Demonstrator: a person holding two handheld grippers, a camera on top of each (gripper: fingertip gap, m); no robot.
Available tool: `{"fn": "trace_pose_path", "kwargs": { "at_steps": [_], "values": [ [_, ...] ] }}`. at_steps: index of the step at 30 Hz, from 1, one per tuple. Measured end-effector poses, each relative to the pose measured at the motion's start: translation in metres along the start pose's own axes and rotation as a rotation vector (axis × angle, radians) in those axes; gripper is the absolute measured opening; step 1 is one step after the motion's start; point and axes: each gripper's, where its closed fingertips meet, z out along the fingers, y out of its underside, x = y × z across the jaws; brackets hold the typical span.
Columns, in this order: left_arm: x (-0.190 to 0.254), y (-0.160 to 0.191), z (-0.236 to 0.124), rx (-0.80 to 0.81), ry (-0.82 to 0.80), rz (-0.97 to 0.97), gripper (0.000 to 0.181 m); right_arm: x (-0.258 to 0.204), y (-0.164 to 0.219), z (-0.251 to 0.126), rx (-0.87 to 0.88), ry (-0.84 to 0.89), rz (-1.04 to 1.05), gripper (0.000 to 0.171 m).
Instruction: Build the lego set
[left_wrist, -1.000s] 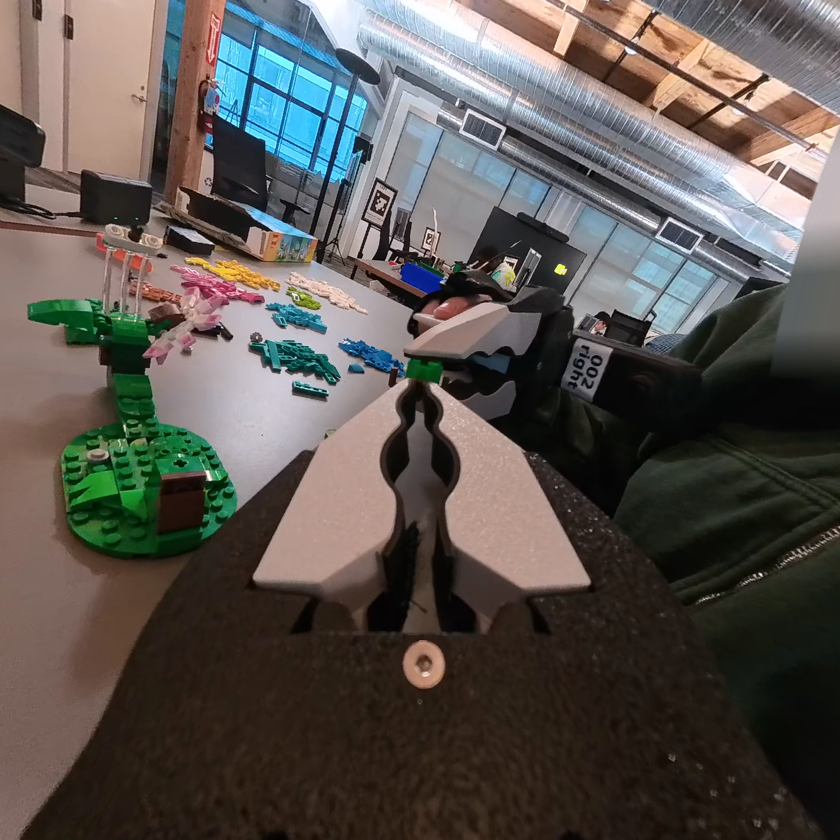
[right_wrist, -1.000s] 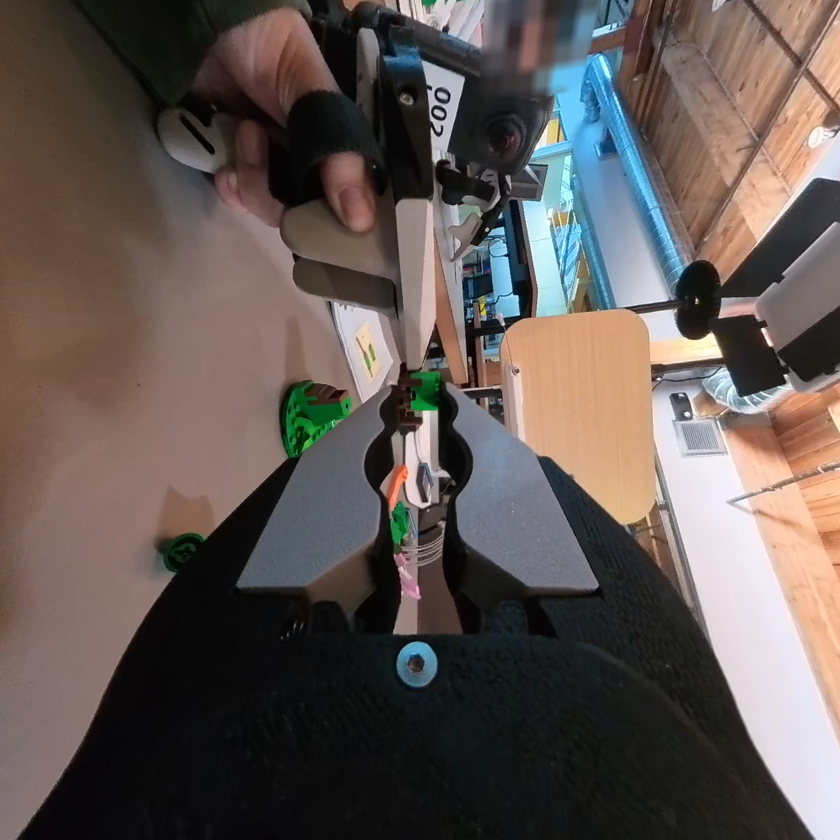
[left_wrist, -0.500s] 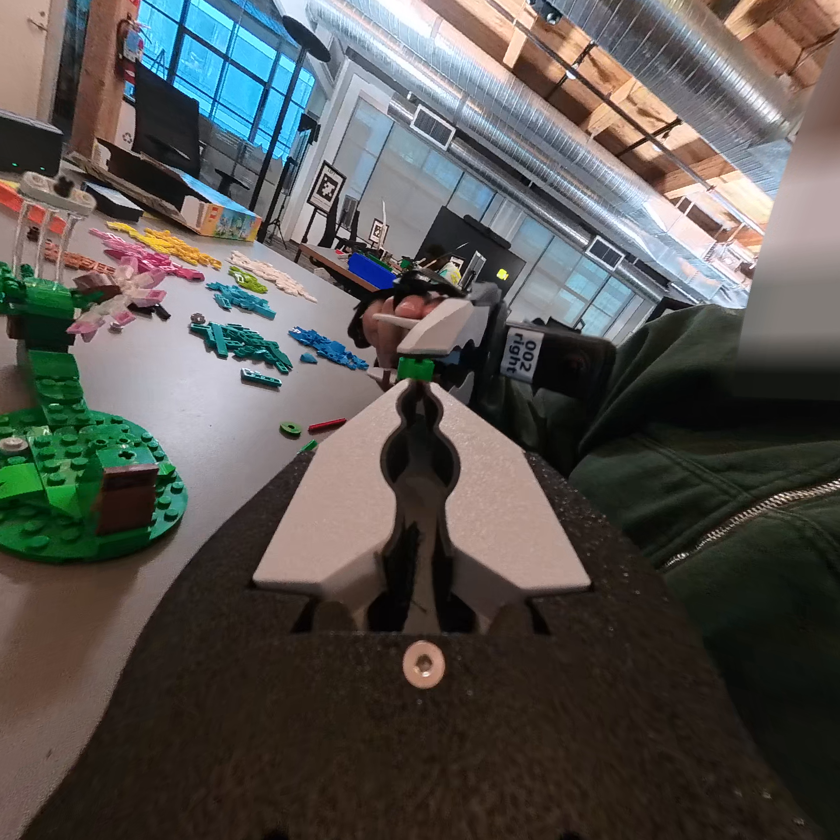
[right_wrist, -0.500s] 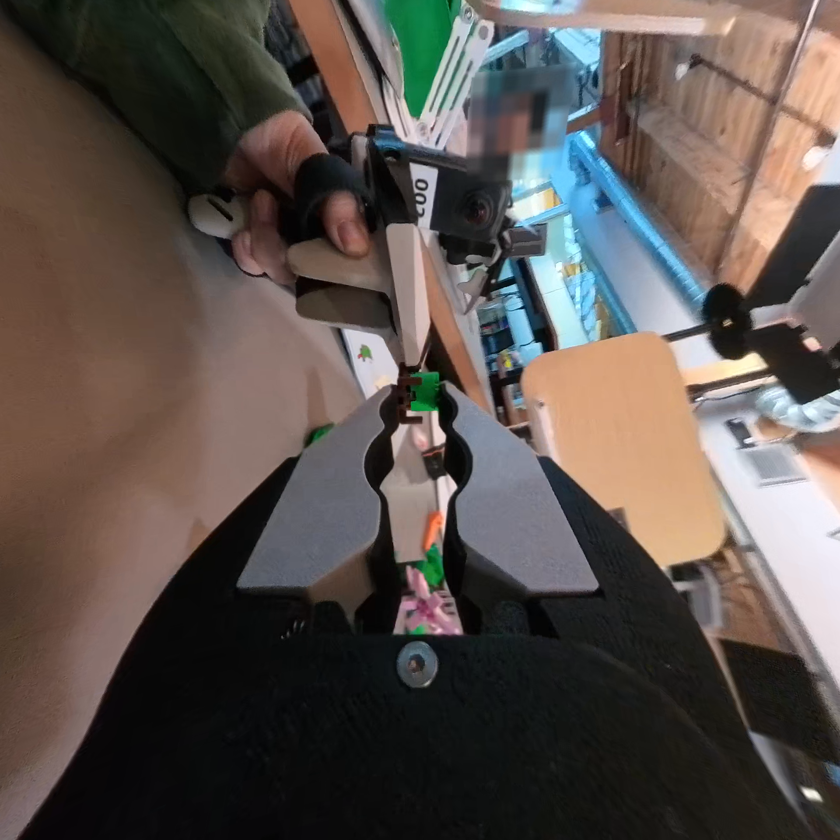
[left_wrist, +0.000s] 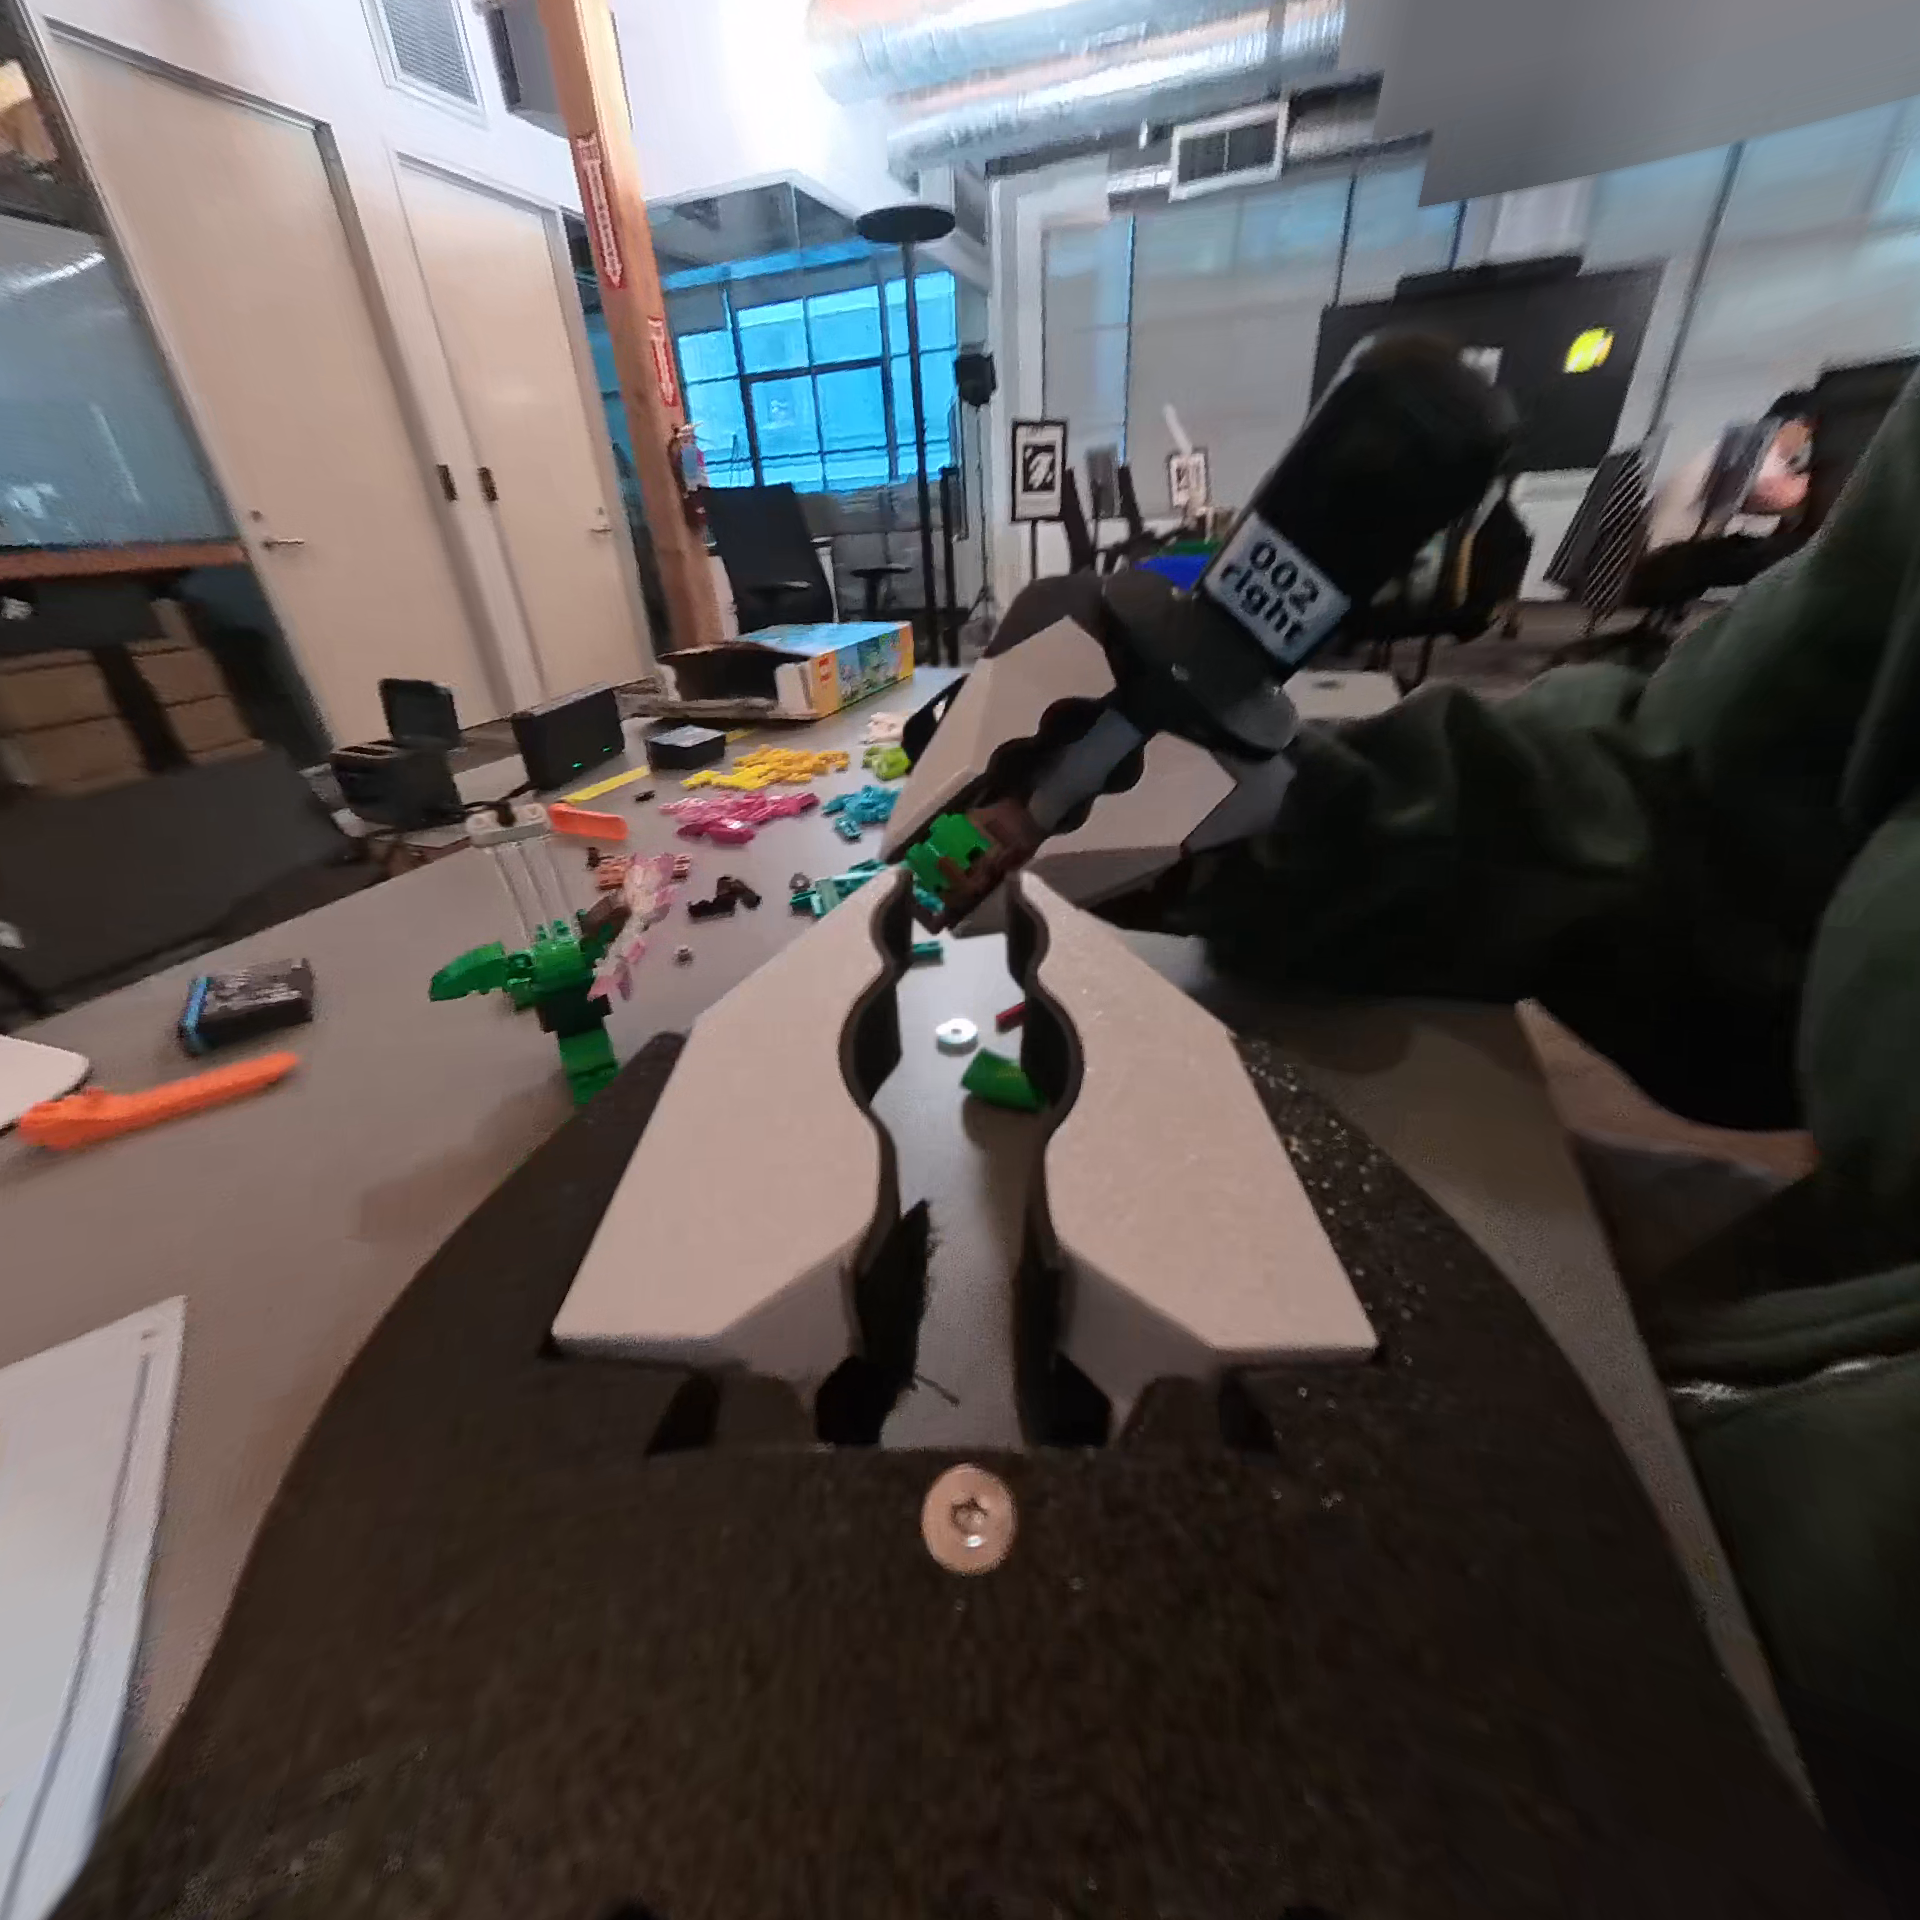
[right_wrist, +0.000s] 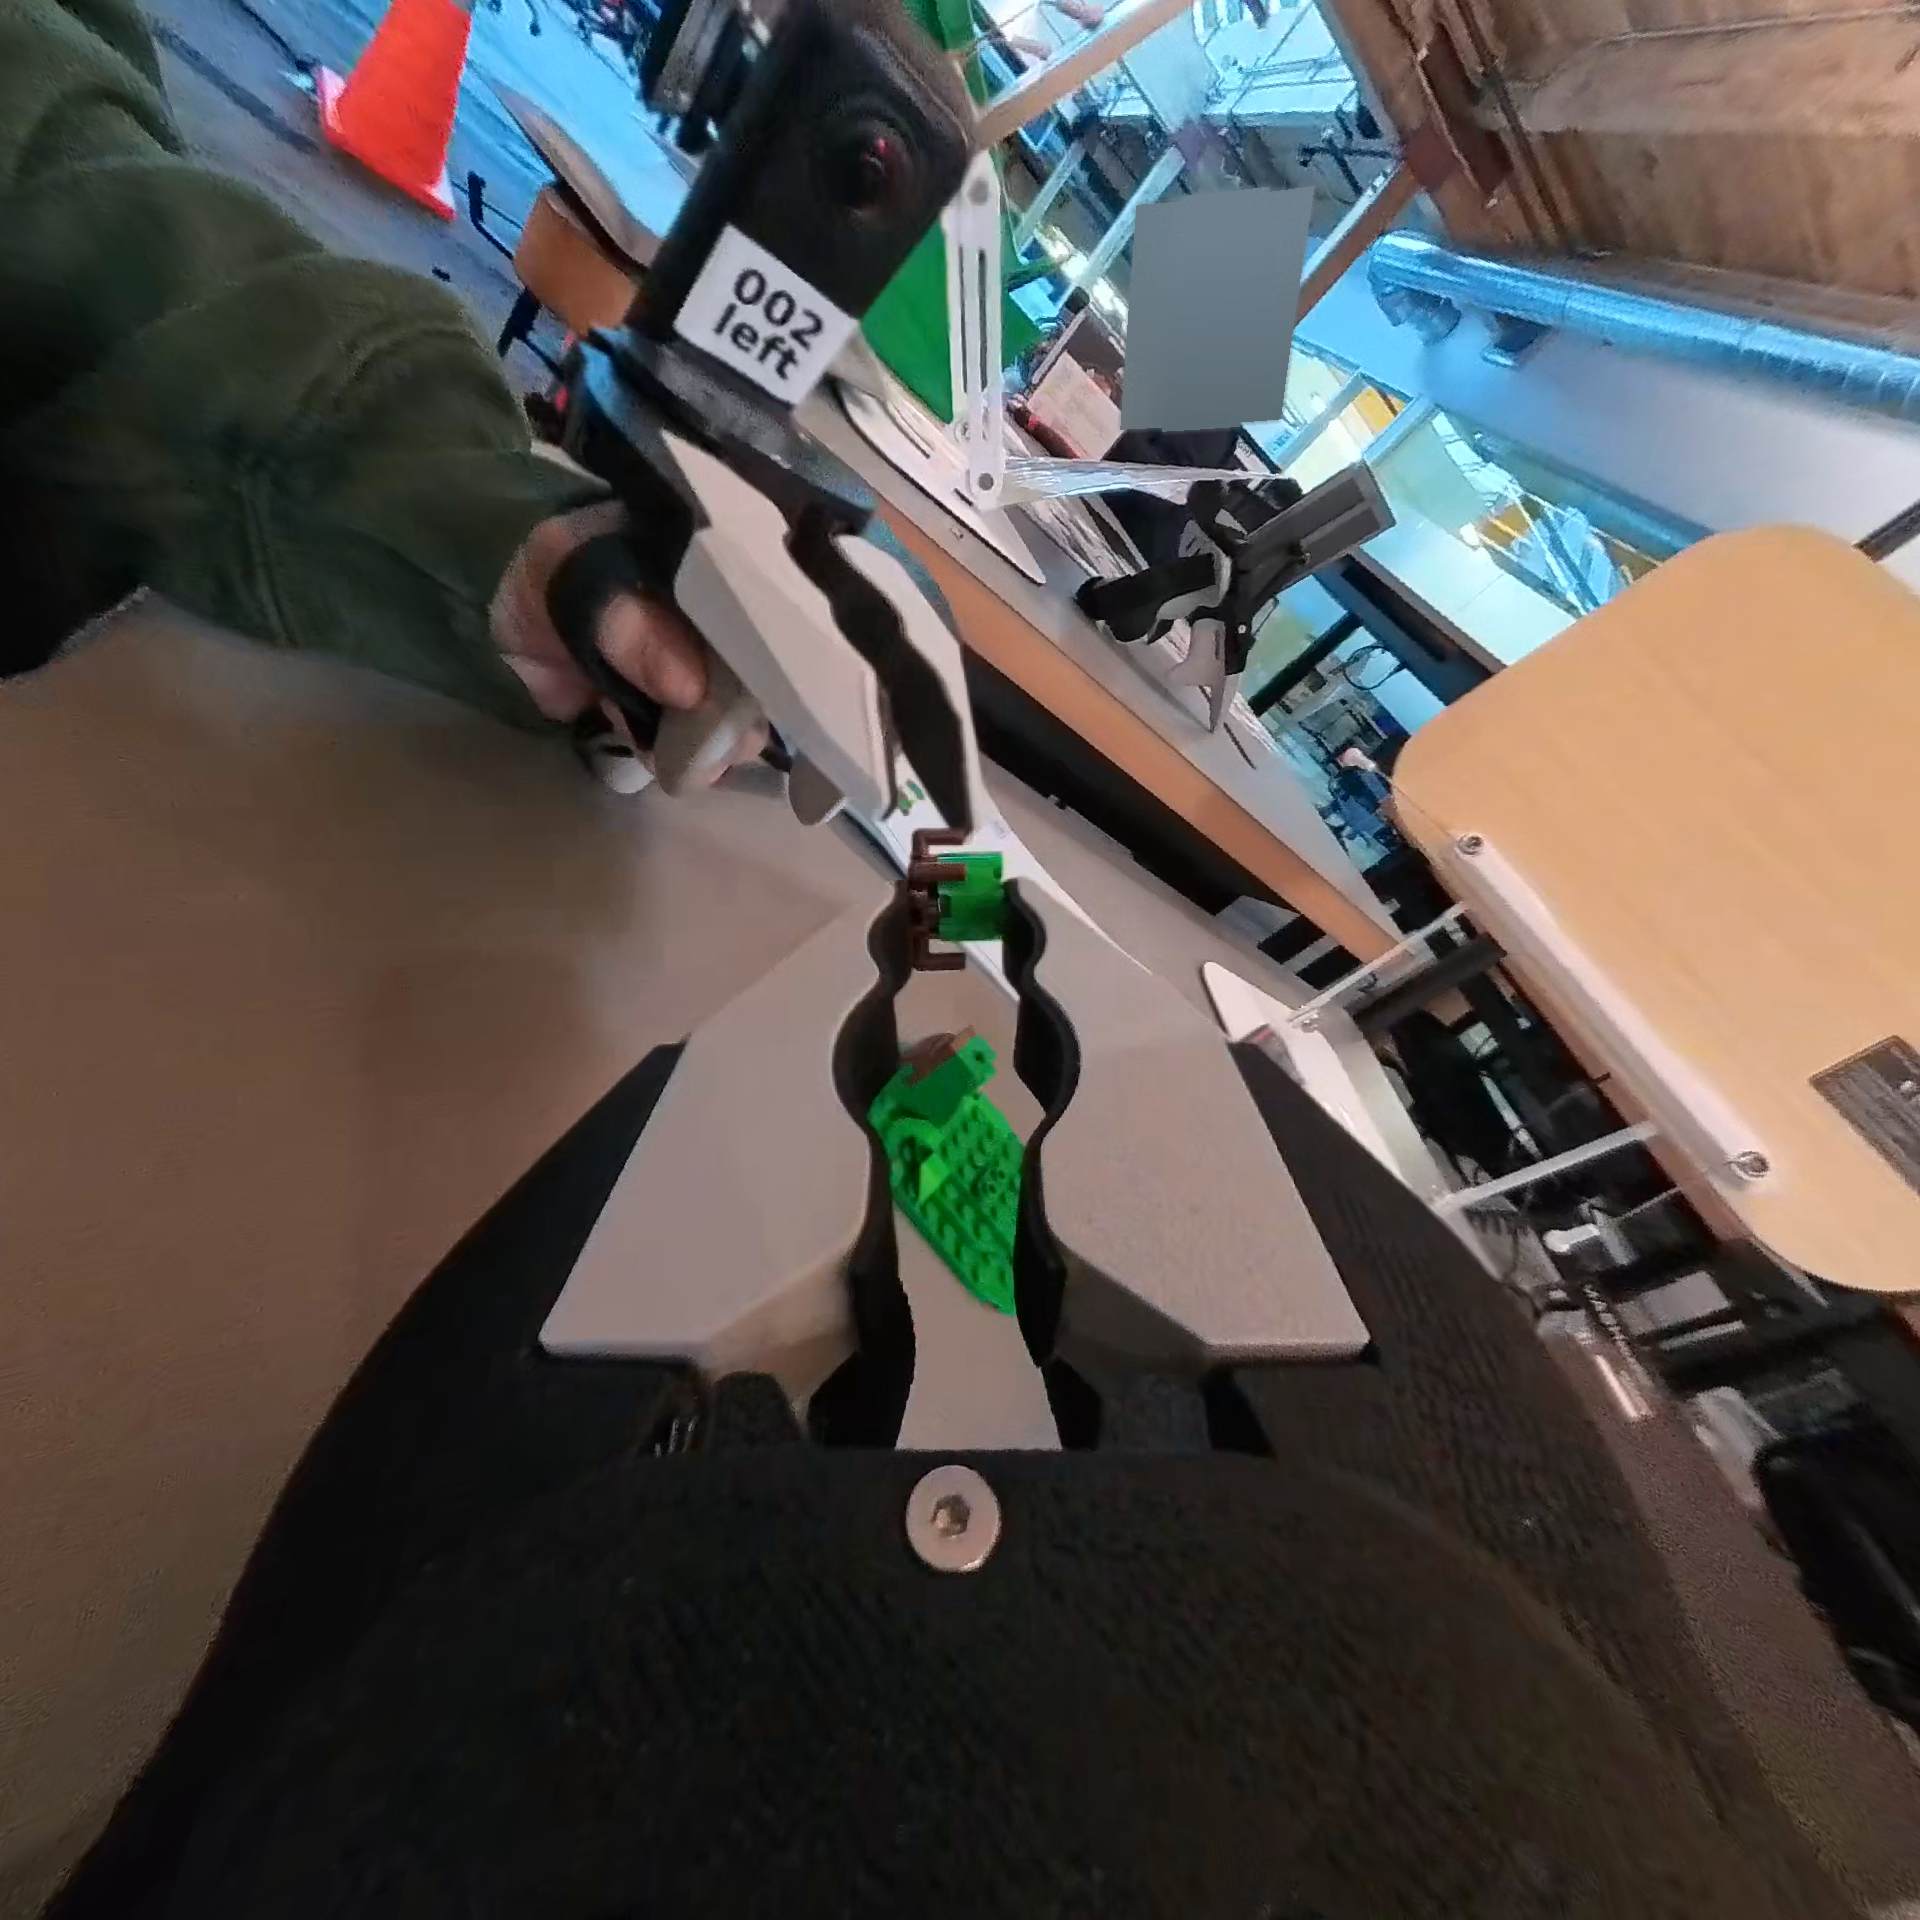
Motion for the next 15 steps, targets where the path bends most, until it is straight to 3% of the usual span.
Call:
{"fn": "trace_pose_path", "kwargs": {
  "at_steps": [2,6,15],
  "values": [
    [0.0009,0.0047,0.0021,-0.026,-0.001,0.007,0.009,-0.0004,-0.0003,0.0002,0.004,-0.005,0.019,0.015],
    [-0.0009,0.0035,0.0005,0.005,0.059,-0.159,0.0,-0.0005,0.0007,0.001,0.005,-0.002,0.029,0.015],
    [0.0021,0.0011,0.0008,0.027,0.126,-0.262,0.0,-0.0021,0.0058,0.004,-0.026,0.018,-0.019,0.015]
  ]
}}
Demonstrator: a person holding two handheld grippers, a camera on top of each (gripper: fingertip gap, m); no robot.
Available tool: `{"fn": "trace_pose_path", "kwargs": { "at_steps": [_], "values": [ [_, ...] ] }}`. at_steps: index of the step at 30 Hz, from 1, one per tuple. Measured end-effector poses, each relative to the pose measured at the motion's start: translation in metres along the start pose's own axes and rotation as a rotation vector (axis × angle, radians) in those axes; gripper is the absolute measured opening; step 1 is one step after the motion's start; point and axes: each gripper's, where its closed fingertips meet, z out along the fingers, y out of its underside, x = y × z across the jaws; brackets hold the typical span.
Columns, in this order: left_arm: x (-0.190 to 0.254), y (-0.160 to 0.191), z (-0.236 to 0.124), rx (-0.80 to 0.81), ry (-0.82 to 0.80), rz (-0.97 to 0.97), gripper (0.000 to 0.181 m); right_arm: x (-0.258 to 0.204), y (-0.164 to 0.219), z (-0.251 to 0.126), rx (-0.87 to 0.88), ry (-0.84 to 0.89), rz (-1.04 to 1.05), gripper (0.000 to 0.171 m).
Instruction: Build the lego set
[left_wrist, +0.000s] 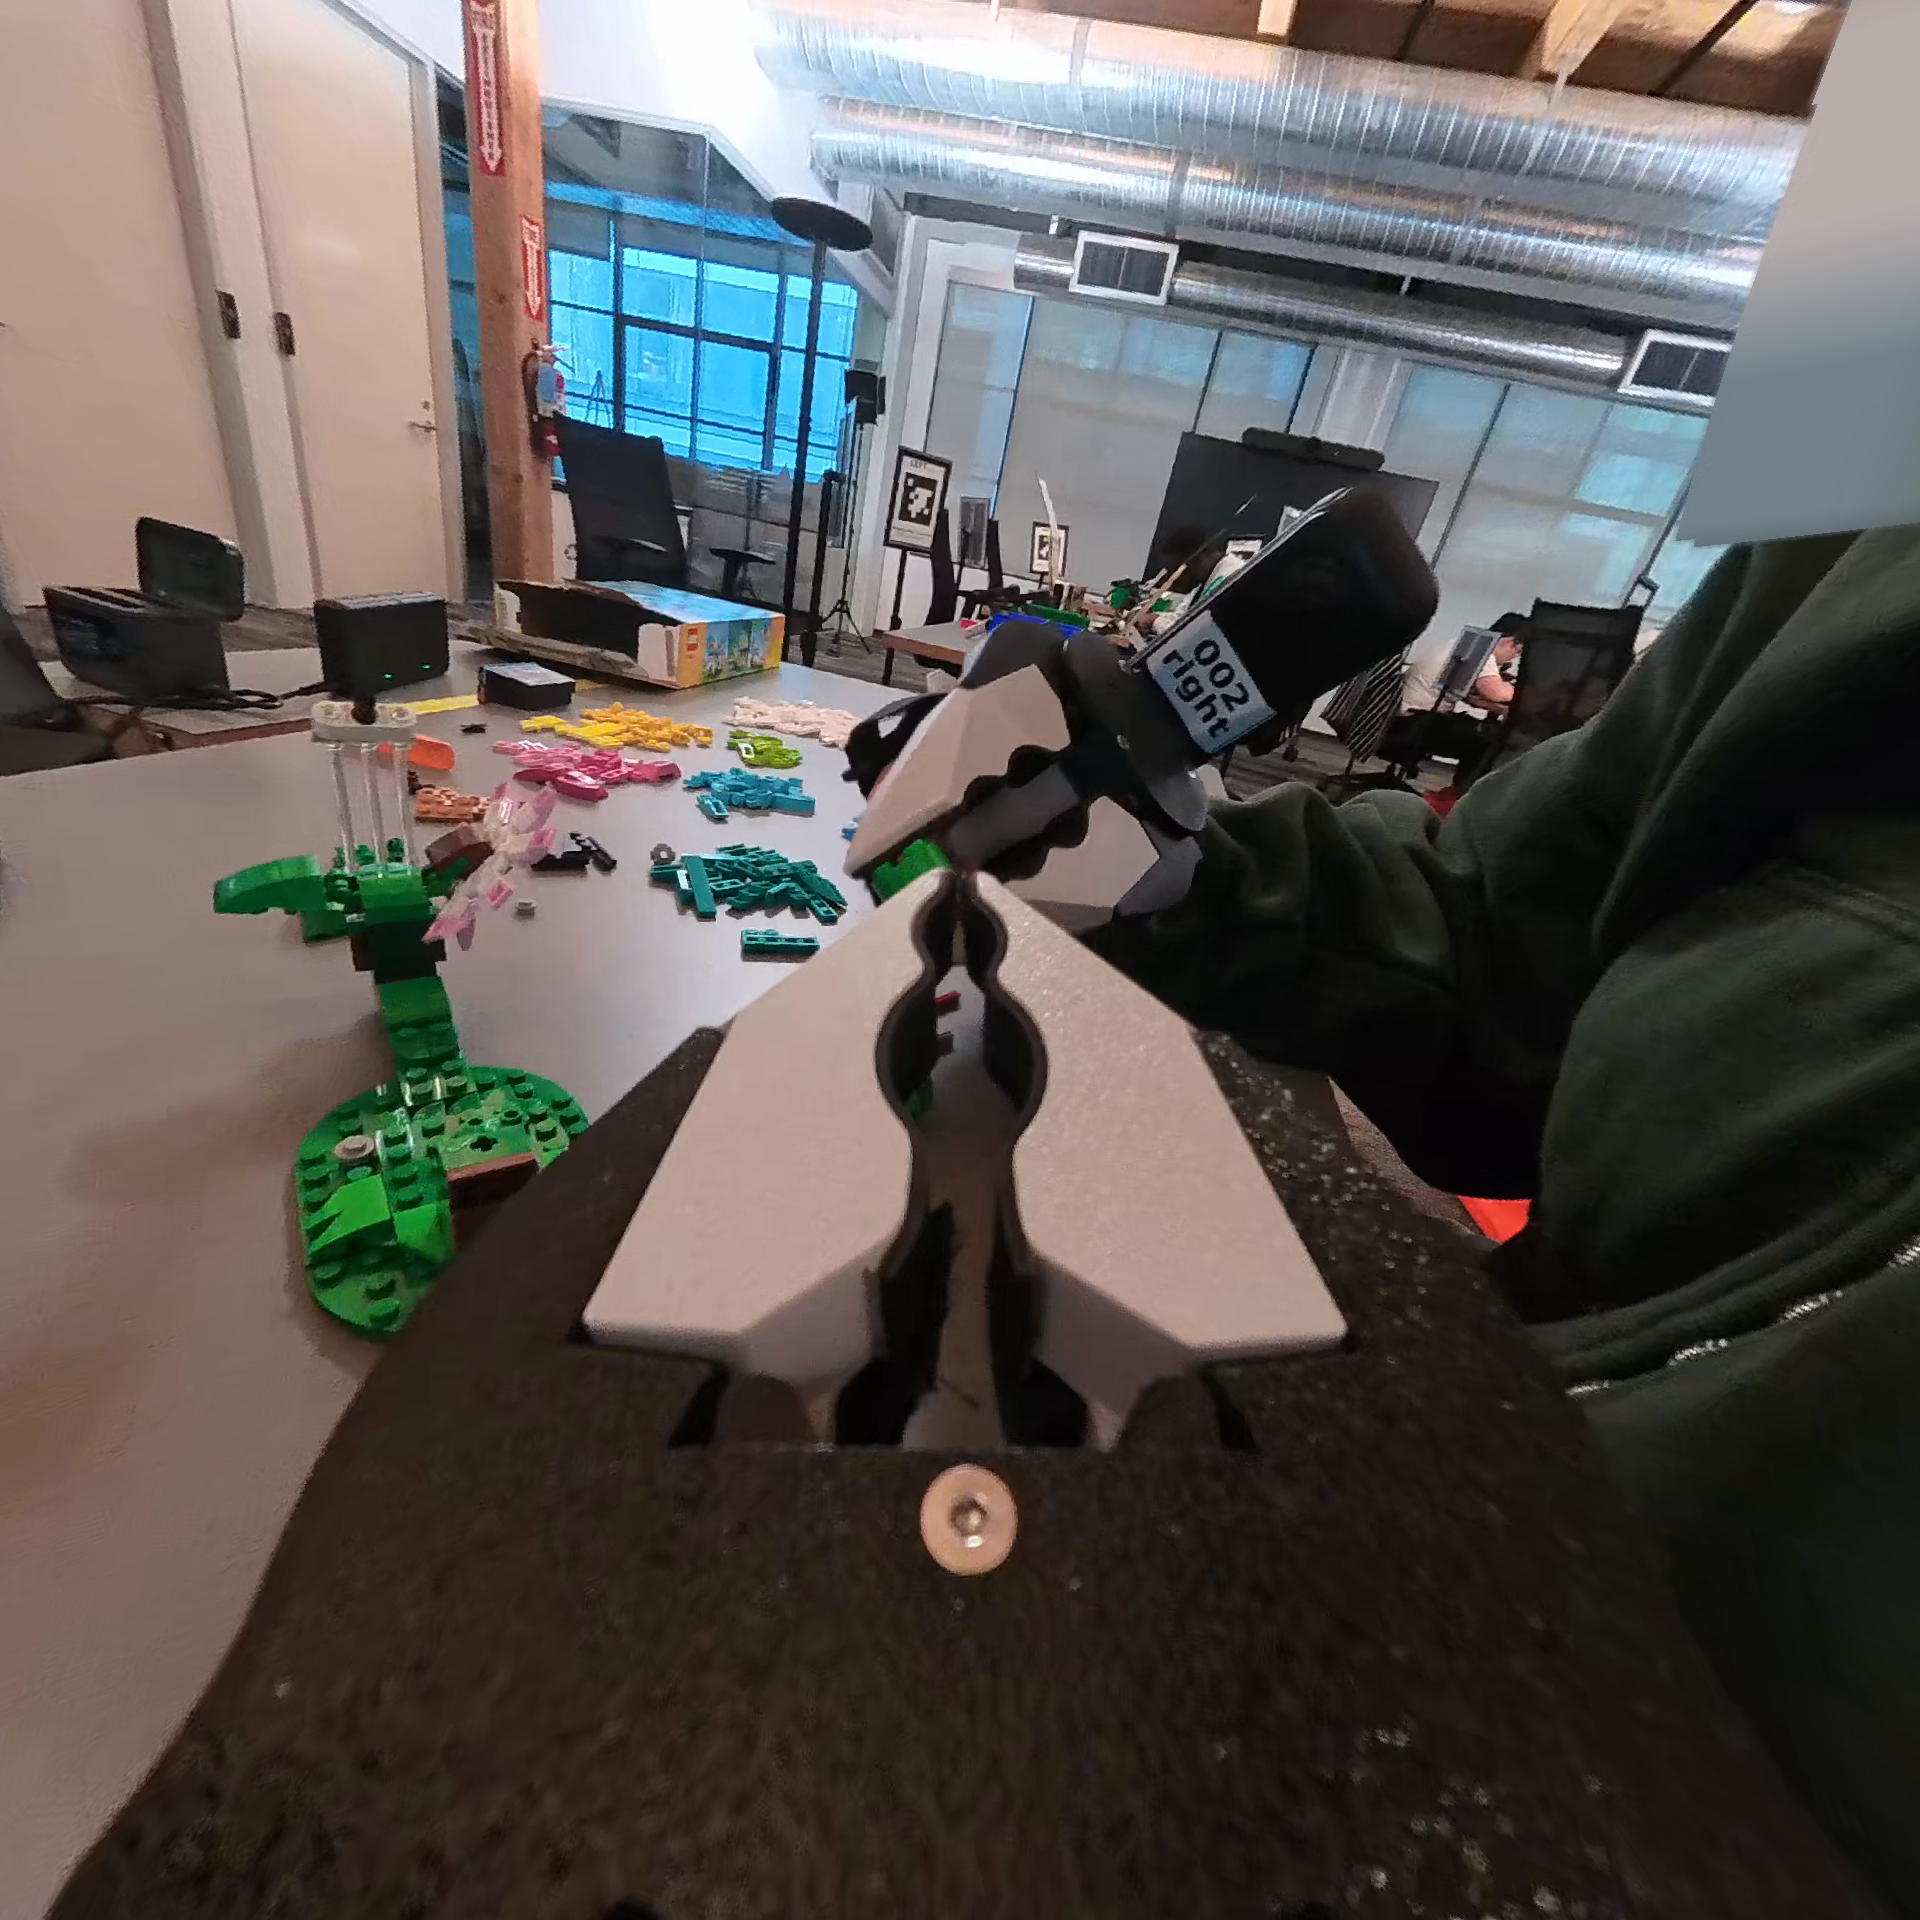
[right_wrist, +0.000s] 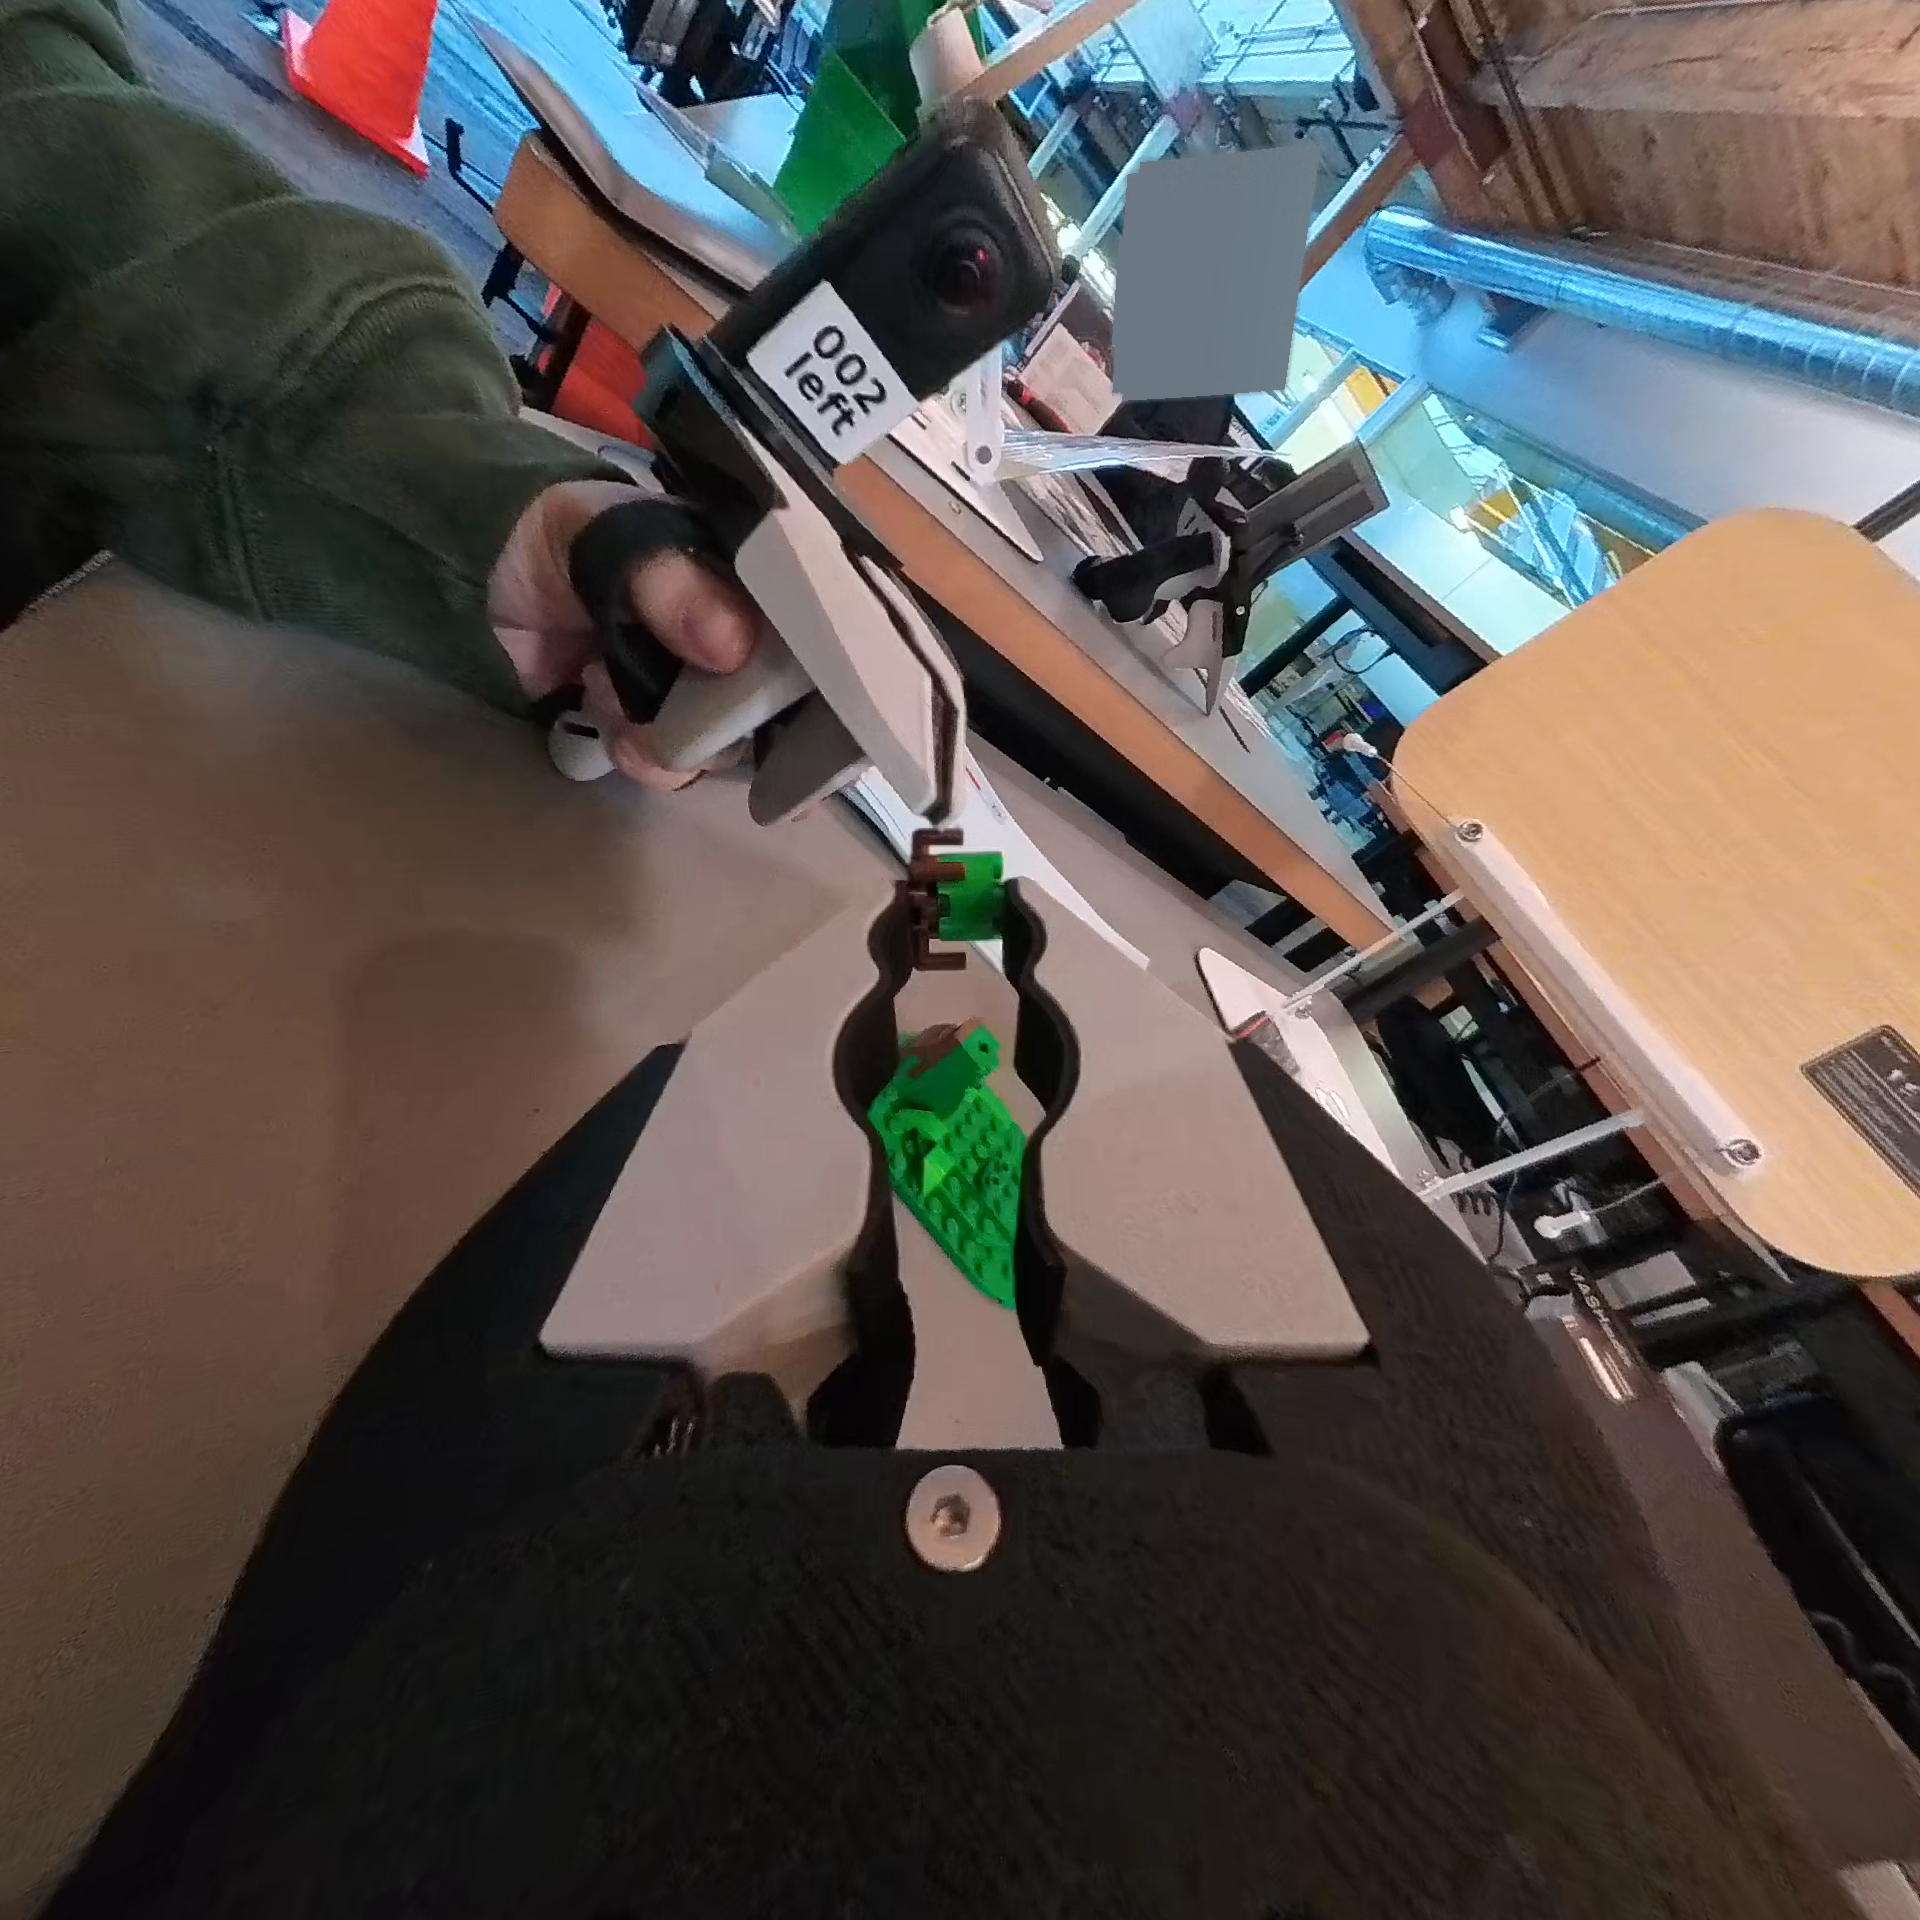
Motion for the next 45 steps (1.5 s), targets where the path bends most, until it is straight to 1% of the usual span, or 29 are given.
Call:
{"fn": "trace_pose_path", "kwargs": {
  "at_steps": [3,4,8,11,18,25,29,41,45],
  "values": [
    [-0.005,-0.001,-0.001,0.003,-0.036,0.0,0.0,0.003,0.001,0.0,-0.01,0.019,-0.006,0.015],
    [-0.008,-0.001,-0.002,0.008,-0.054,-0.002,0.002,0.003,0.001,0.0,-0.012,0.022,-0.01,0.015],
    [-0.009,0.001,0.0,-0.012,-0.05,-0.02,0.004,0.003,0.002,0.001,-0.025,0.031,-0.026,0.015],
    [-0.011,0.002,0.0,-0.014,-0.053,-0.04,0.002,0.004,0.003,0.001,-0.039,0.044,-0.035,0.015],
    [-0.013,0.002,-0.001,-0.013,-0.061,-0.057,0.007,0.007,0.006,0.002,-0.078,0.085,-0.082,0.015],
    [-0.016,0.005,0.0,-0.032,-0.059,-0.099,0.002,0.006,0.005,0.003,-0.118,0.116,-0.176,0.015],
    [-0.013,0.005,0.0,-0.023,-0.023,-0.151,0.001,0.004,0.001,0.003,-0.098,0.113,-0.21,0.015],
    [0.007,0.0,-0.003,0.007,0.203,-0.391,0.0,-0.005,-0.017,-0.003,0.018,0.081,-0.317,0.015],
    [0.008,-0.001,-0.003,0.01,0.227,-0.433,0.0,-0.004,-0.017,-0.003,-0.01,0.076,-0.331,0.015]
  ]
}}
